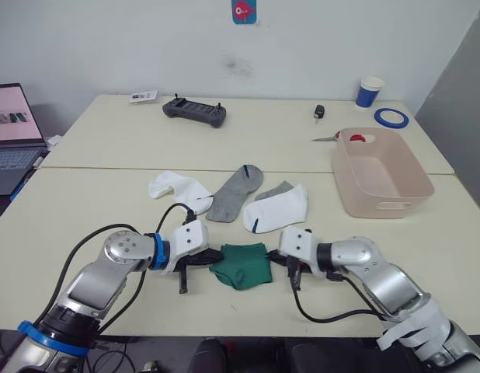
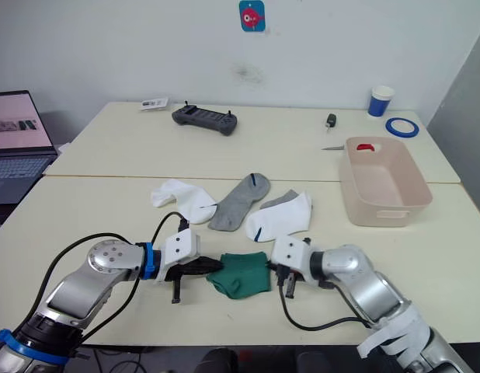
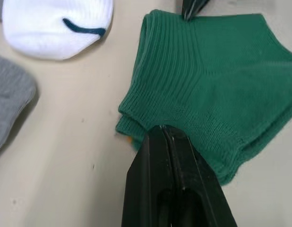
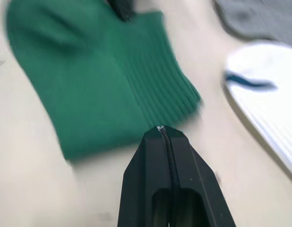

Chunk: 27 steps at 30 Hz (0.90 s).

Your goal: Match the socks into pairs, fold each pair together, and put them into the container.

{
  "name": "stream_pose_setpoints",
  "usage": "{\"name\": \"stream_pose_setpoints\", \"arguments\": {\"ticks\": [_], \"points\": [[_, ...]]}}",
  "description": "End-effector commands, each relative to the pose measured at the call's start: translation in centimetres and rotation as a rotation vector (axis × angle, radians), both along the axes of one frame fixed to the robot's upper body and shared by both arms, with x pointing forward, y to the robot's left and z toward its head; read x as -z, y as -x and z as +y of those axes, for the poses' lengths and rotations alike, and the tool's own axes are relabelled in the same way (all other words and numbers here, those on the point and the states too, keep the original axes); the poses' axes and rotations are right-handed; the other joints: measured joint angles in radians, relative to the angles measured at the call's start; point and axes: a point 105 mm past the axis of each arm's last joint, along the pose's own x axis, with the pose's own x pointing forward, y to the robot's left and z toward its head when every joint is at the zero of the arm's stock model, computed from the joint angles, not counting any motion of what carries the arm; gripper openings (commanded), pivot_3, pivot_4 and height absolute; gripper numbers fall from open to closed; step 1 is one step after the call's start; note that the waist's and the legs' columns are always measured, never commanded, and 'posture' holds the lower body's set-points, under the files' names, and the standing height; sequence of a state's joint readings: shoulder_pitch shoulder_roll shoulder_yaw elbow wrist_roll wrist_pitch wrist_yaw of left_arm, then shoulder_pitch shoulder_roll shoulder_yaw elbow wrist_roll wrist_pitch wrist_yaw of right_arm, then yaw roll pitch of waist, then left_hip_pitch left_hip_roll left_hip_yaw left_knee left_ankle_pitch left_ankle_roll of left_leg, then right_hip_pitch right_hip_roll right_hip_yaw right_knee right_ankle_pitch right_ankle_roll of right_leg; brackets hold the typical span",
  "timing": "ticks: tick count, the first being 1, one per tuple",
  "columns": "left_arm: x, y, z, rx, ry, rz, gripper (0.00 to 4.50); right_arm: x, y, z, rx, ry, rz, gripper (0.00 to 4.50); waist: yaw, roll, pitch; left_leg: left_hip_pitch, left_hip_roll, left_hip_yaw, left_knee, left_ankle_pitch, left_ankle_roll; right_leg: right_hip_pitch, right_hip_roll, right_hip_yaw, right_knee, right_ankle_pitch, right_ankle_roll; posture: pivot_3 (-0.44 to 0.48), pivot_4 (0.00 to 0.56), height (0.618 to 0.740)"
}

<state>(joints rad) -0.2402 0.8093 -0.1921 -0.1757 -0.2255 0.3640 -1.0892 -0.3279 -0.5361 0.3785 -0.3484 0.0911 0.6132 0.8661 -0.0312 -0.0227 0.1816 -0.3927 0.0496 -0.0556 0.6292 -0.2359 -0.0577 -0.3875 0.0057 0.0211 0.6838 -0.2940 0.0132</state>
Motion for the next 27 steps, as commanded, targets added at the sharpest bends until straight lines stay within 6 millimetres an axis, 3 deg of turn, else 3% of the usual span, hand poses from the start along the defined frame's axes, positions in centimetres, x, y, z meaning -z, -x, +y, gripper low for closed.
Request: {"name": "stream_pose_setpoints", "arguments": {"ticks": [1,3,5,11,12,14,18,25,27], "points": [[-3.3,0.9,-1.3,0.057,0.113,-0.025,0.0,-2.3,0.6,-0.2,0.014,-0.088,0.024,0.03,-0.001,0.0,0.0,0.0,0.0,0.0,0.0,0.0,0.0,0.0,0.0,0.0,0.0,0.0,0.0,0.0,0.15,0.74],[-4.3,1.5,-1.8,0.077,0.157,-0.004,0.0,-2.4,0.7,-0.6,0.043,-0.097,0.042,0.03,0.001,0.0,0.0,-0.002,0.0,-0.001,0.0,0.0,0.0,-0.001,0.0,-0.001,-0.001,0.0,0.0,0.0,0.15,0.74],[-4.1,1.8,-1.6,0.086,0.128,0.012,0.0,-2.4,0.7,-1.0,0.094,-0.112,0.066,0.03,0.001,0.0,0.0,-0.002,0.0,0.0,0.0,0.0,0.0,-0.001,0.0,-0.001,-0.001,0.0,0.0,0.0,0.15,0.74],[-0.3,1.2,-0.2,0.032,0.034,0.057,0.0,-1.8,1.8,-1.2,0.168,-0.141,0.223,0.03,0.0,0.0,0.0,-0.002,0.0,0.0,0.0,0.0,0.0,-0.001,0.0,0.0,-0.002,0.0,0.0,0.0,0.15,0.74],[0.3,1.1,-0.1,0.029,0.021,0.061,0.0,-1.8,2.1,-1.1,0.164,-0.145,0.264,0.19,0.0,0.0,0.0,-0.002,0.0,0.0,0.0,0.0,0.0,-0.001,0.0,0.0,-0.002,0.0,0.0,0.0,0.15,0.74],[1.3,1.2,-0.2,0.033,0.007,0.078,0.0,-1.9,2.4,-0.8,0.16,-0.169,0.344,0.59,0.001,0.0,0.0,-0.002,0.0,0.0,0.0,0.0,0.0,-0.001,0.0,0.0,-0.002,0.0,0.0,0.0,0.15,0.74],[2.1,1.3,-0.5,0.032,0.005,0.091,0.0,-2.2,1.9,-0.5,0.228,-0.196,0.432,2.04,0.002,0.0,0.0,-0.002,0.0,0.0,0.0,0.0,0.0,0.0,0.0,0.0,-0.001,0.0,0.0,0.0,0.15,0.74],[3.6,2.0,2.4,-0.001,-0.087,0.116,0.0,-1.0,1.8,0.8,0.3,-0.197,0.612,4.26,-0.002,0.001,-0.001,-0.001,0.0,0.0,-0.001,0.0,0.0,-0.001,0.0,0.0,-0.002,0.0,0.0,0.0,0.15,0.74],[3.7,2.2,2.7,-0.011,-0.091,0.119,0.0,-0.8,2.0,1.7,0.29,-0.197,0.647,4.48,-0.009,0.003,-0.002,0.001,0.0,0.001,-0.001,0.0,0.0,-0.001,0.001,0.002,-0.001,0.0,0.0,0.0,0.15,0.74]]}}
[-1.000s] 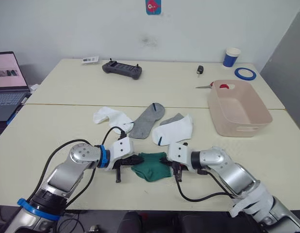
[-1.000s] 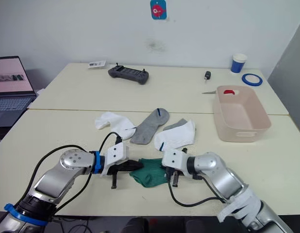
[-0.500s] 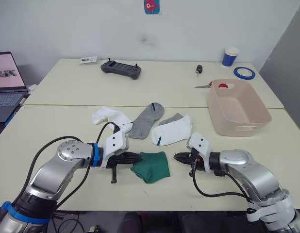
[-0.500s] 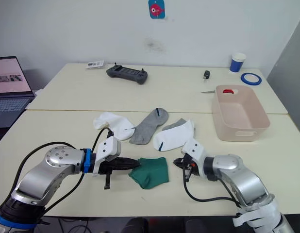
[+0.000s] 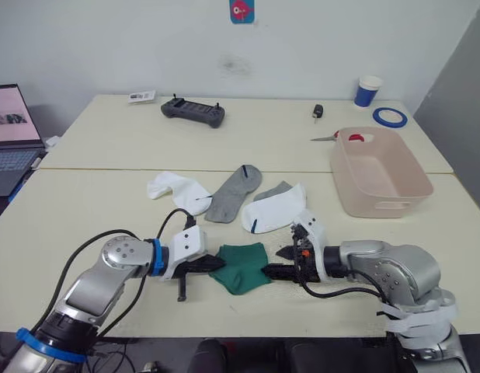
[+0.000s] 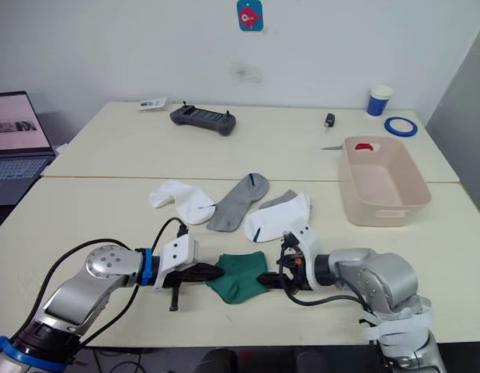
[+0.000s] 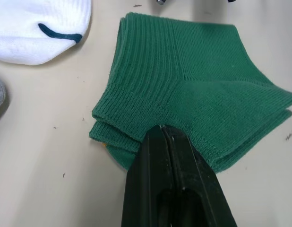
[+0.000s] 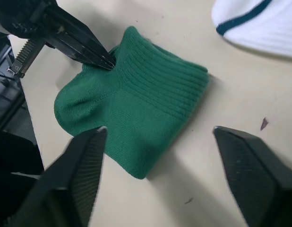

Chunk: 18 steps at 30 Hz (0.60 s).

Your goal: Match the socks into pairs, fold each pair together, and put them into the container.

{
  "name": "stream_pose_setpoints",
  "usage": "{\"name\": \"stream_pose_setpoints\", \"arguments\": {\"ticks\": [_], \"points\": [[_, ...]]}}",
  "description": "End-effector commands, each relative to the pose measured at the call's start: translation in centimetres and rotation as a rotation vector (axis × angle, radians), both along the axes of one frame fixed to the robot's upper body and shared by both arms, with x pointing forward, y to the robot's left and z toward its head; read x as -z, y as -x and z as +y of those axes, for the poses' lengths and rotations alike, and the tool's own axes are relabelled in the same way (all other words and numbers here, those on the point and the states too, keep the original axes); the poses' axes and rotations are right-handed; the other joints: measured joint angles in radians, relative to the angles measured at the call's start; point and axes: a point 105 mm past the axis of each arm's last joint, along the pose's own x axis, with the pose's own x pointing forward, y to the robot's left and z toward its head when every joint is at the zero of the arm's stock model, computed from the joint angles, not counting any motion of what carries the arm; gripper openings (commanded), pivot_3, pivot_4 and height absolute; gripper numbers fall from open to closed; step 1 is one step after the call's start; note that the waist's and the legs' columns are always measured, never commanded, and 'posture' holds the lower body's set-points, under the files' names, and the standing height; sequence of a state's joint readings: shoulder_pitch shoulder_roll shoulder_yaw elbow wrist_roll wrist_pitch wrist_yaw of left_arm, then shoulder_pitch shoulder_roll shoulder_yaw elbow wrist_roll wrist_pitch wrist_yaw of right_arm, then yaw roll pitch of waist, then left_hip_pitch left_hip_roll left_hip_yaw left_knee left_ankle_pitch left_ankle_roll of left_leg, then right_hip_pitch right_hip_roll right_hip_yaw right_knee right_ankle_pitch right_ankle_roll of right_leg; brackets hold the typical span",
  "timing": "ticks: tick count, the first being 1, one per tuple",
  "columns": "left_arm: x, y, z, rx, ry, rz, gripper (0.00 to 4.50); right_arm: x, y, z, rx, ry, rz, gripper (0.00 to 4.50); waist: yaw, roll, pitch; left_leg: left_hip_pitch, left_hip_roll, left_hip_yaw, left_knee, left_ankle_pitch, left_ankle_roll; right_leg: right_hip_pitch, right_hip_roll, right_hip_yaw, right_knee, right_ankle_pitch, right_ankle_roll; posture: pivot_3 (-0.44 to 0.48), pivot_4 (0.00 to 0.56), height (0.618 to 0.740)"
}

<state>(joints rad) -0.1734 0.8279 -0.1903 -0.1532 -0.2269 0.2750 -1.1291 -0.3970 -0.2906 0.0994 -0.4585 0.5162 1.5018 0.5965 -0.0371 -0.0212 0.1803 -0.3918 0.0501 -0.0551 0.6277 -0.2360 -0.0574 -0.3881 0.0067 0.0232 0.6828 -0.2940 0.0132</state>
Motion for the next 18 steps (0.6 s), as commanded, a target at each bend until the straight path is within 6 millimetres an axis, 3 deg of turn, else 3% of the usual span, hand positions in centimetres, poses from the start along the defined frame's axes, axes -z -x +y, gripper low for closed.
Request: {"name": "stream_pose_setpoints", "arguments": {"ticks": [1,10,18], "points": [[2.4,0.8,2.1,-0.055,-0.089,0.087,0.0,-0.3,0.3,1.1,-0.021,-0.016,0.029,4.48,-0.005,0.002,-0.001,0.001,0.0,0.0,0.0,0.0,0.0,0.0,0.0,0.0,0.0,0.0,0.0,0.0,0.15,0.74],[2.8,1.3,2.2,-0.063,-0.092,0.086,0.0,0.1,0.2,5.3,-0.03,-0.085,0.123,4.48,-0.019,0.004,-0.005,0.003,0.002,0.001,-0.001,0.0,0.0,0.0,0.003,0.001,0.002,0.0,0.0,0.0,0.15,0.74],[2.9,1.4,2.7,-0.08,-0.098,0.087,0.0,0.1,-0.6,6.9,-0.039,-0.14,0.157,4.48,-0.021,0.004,-0.008,0.008,0.01,0.008,-0.003,0.0,0.0,0.0,0.009,0.011,0.002,0.001,-0.002,0.0,0.15,0.74]]}}
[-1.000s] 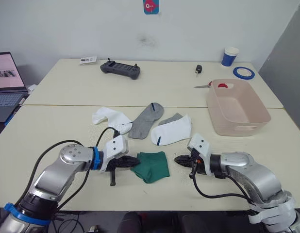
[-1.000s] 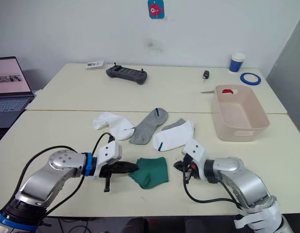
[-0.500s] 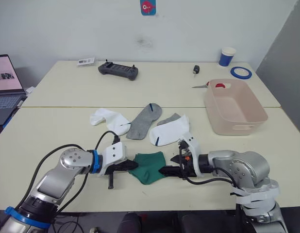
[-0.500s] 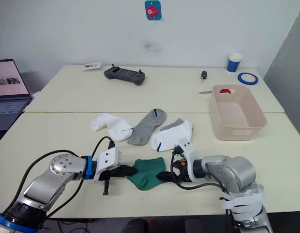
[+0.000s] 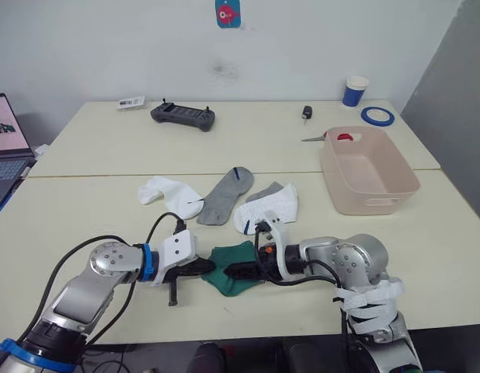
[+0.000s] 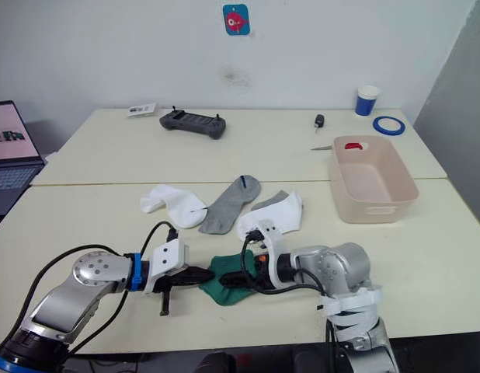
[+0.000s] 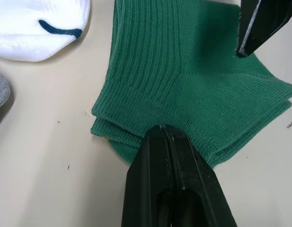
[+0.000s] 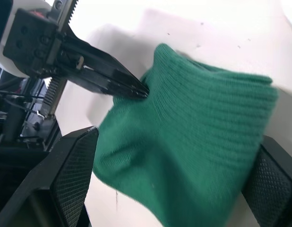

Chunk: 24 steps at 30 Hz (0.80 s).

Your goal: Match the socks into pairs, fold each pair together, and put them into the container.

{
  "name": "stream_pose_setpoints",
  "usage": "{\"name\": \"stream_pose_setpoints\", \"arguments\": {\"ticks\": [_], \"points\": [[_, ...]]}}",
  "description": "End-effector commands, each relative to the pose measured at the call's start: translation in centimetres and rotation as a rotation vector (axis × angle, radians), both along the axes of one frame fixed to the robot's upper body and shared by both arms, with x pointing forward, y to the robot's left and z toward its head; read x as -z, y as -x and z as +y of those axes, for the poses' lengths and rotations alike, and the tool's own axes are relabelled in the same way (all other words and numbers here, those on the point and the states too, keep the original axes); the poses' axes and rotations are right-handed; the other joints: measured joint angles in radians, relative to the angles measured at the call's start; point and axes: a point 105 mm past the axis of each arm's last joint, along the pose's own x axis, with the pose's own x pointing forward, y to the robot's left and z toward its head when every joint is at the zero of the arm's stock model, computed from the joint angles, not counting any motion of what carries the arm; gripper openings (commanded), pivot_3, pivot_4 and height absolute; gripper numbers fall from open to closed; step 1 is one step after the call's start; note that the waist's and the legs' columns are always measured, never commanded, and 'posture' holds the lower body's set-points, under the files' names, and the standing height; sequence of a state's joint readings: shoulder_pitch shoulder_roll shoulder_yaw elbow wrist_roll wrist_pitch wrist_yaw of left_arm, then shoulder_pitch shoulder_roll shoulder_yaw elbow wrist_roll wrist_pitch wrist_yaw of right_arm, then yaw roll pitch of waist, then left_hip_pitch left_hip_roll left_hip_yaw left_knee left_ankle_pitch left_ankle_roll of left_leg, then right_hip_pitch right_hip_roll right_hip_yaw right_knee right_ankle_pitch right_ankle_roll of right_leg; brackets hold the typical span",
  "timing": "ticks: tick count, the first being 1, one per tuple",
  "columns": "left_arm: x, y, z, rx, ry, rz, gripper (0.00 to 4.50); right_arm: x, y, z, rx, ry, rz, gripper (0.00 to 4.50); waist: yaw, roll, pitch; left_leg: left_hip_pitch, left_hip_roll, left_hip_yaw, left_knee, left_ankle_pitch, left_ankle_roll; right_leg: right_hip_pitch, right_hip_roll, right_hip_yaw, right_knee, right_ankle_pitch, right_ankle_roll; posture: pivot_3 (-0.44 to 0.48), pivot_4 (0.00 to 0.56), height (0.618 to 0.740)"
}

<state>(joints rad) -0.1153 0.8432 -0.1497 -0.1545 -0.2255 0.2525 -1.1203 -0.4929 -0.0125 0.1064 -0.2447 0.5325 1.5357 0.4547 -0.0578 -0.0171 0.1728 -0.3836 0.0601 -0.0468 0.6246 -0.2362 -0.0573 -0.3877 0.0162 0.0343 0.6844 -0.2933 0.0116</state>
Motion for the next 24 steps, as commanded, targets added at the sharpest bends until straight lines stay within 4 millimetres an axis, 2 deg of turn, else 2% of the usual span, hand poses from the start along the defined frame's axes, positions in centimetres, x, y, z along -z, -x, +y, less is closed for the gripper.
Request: {"name": "stream_pose_setpoints", "arguments": {"ticks": [1,13,16,24], "points": [[2.5,1.0,1.6,-0.045,-0.089,0.088,0.0,-0.1,0.0,1.1,-0.025,-0.037,0.014,4.48,-0.002,0.0,-0.002,0.001,0.001,0.001,-0.001,0.0,0.0,0.0,0.001,0.001,0.0,0.0,0.0,0.0,0.15,0.74],[2.0,0.9,2.1,-0.063,-0.09,0.079,0.0,0.0,0.3,3.1,-0.059,-0.073,0.017,4.48,-0.012,0.001,-0.002,0.004,0.003,0.006,-0.002,0.0,0.0,-0.002,0.004,0.006,0.003,-0.001,-0.003,0.0,0.15,0.74],[1.8,0.7,2.2,-0.067,-0.086,0.075,0.0,0.0,0.2,3.2,-0.054,-0.078,0.006,3.57,-0.014,0.001,-0.002,0.004,0.003,0.006,-0.003,0.0,0.0,-0.002,0.004,0.006,0.002,-0.001,-0.003,0.0,0.15,0.74],[1.3,0.3,2.3,-0.081,-0.07,0.054,0.0,-0.3,-0.4,2.6,-0.023,-0.081,-0.029,0.7,-0.016,0.001,-0.002,0.004,0.003,0.006,-0.008,0.0,0.0,-0.003,0.004,0.006,-0.001,-0.001,-0.003,0.0,0.15,0.74]]}}
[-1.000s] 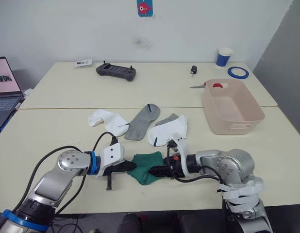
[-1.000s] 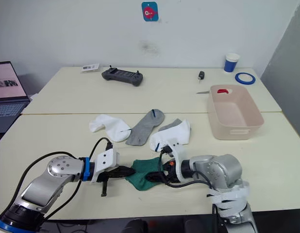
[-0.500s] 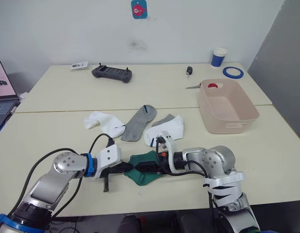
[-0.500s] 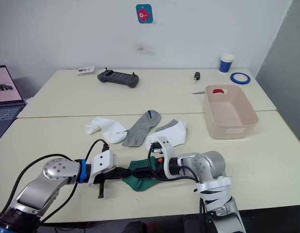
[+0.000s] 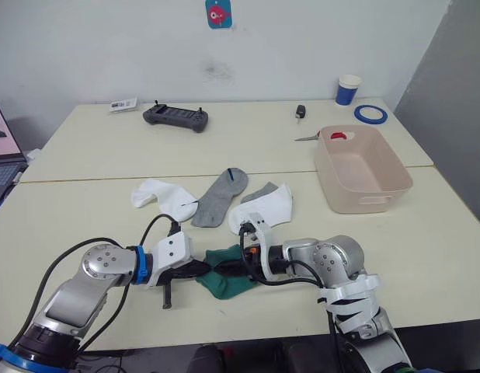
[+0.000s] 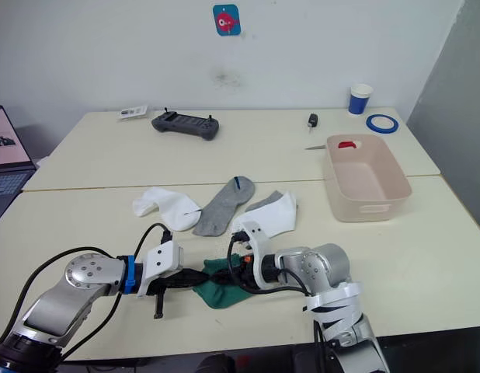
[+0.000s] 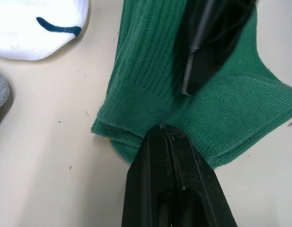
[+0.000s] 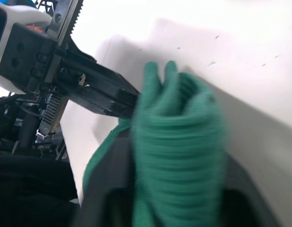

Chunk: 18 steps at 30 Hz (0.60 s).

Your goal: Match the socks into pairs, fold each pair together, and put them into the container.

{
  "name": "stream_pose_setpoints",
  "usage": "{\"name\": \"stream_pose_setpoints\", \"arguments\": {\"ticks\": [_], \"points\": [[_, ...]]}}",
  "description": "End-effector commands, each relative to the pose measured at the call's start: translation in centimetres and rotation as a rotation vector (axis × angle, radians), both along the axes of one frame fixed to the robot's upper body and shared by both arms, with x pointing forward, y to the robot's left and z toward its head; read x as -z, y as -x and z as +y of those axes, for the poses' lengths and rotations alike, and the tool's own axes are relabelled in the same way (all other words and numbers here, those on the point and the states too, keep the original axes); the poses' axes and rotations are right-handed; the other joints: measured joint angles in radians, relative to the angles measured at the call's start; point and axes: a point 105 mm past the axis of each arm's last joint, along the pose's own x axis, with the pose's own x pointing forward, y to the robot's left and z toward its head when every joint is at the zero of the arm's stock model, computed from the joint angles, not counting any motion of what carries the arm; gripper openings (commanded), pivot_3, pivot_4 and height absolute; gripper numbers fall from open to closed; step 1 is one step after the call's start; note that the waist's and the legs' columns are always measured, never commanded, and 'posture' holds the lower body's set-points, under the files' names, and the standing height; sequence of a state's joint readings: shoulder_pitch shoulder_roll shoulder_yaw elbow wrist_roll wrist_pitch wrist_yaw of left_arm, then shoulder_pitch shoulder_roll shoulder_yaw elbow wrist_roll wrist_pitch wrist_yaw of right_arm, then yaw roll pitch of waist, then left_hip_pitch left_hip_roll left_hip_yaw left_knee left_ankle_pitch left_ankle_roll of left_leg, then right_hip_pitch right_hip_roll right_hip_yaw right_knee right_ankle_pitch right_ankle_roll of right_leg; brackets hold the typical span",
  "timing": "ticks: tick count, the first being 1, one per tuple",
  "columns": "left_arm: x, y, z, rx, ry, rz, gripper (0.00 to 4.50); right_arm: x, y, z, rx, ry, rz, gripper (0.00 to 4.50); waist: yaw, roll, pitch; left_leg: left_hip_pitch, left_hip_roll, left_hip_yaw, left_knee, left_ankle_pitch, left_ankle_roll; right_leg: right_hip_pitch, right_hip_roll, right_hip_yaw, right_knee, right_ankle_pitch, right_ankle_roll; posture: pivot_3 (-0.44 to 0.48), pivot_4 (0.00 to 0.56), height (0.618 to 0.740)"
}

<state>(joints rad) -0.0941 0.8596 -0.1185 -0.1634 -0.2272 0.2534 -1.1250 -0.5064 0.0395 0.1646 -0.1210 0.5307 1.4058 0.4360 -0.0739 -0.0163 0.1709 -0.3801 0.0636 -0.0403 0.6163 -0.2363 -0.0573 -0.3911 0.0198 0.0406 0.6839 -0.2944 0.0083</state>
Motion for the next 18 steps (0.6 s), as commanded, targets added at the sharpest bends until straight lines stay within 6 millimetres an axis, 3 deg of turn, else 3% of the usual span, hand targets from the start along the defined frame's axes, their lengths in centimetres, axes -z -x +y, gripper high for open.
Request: {"name": "stream_pose_setpoints", "arguments": {"ticks": [1,2,8,11,14,18], "points": [[1.4,0.1,1.5,-0.065,-0.046,0.051,0.0,-1.1,0.0,0.1,-0.006,-0.042,-0.036,0.36,0.0,0.0,0.0,0.0,0.0,0.0,-0.001,0.0,0.0,0.0,0.0,0.0,-0.001,0.0,0.0,0.0,0.15,0.74],[0.8,-0.2,1.1,-0.07,-0.009,0.027,0.0,-1.1,-0.1,-0.1,0.001,-0.041,-0.044,0.03,0.0,0.0,0.0,0.0,0.0,0.0,-0.002,0.0,0.0,0.0,0.0,0.0,-0.001,0.0,0.0,0.0,0.15,0.74],[-4.3,-1.2,-1.6,-0.085,0.258,-0.058,0.0,-1.3,-0.2,-2.0,0.056,-0.024,-0.111,0.03,0.004,-0.002,0.0,-0.011,0.0,0.001,-0.002,0.0,0.0,-0.01,0.0,0.0,-0.002,0.0,0.0,0.0,0.15,0.74],[-8.1,-1.2,-3.4,-0.058,0.445,-0.011,0.0,-1.7,0.4,-4.0,0.071,-0.013,-0.177,0.03,0.025,-0.003,0.0,-0.02,0.0,0.0,-0.001,0.0,0.0,-0.017,0.0,-0.001,-0.002,0.0,0.001,0.0,0.15,0.74],[-10.6,-1.4,-5.4,0.008,0.498,-0.023,0.55,-1.8,1.5,-5.7,0.087,-0.003,-0.194,0.0,0.032,-0.004,0.0,-0.021,-0.001,0.0,-0.001,0.0,0.0,-0.017,-0.001,-0.001,-0.003,0.0,0.001,0.0,0.15,0.74],[-13.0,-1.9,-8.8,0.124,0.499,-0.081,1.81,-2.2,2.9,-7.9,0.135,0.006,-0.242,0.0,0.039,-0.004,0.0,-0.02,-0.001,0.001,-0.001,0.0,0.0,-0.016,-0.001,-0.001,-0.003,0.0,0.001,0.0,0.15,0.74]]}}
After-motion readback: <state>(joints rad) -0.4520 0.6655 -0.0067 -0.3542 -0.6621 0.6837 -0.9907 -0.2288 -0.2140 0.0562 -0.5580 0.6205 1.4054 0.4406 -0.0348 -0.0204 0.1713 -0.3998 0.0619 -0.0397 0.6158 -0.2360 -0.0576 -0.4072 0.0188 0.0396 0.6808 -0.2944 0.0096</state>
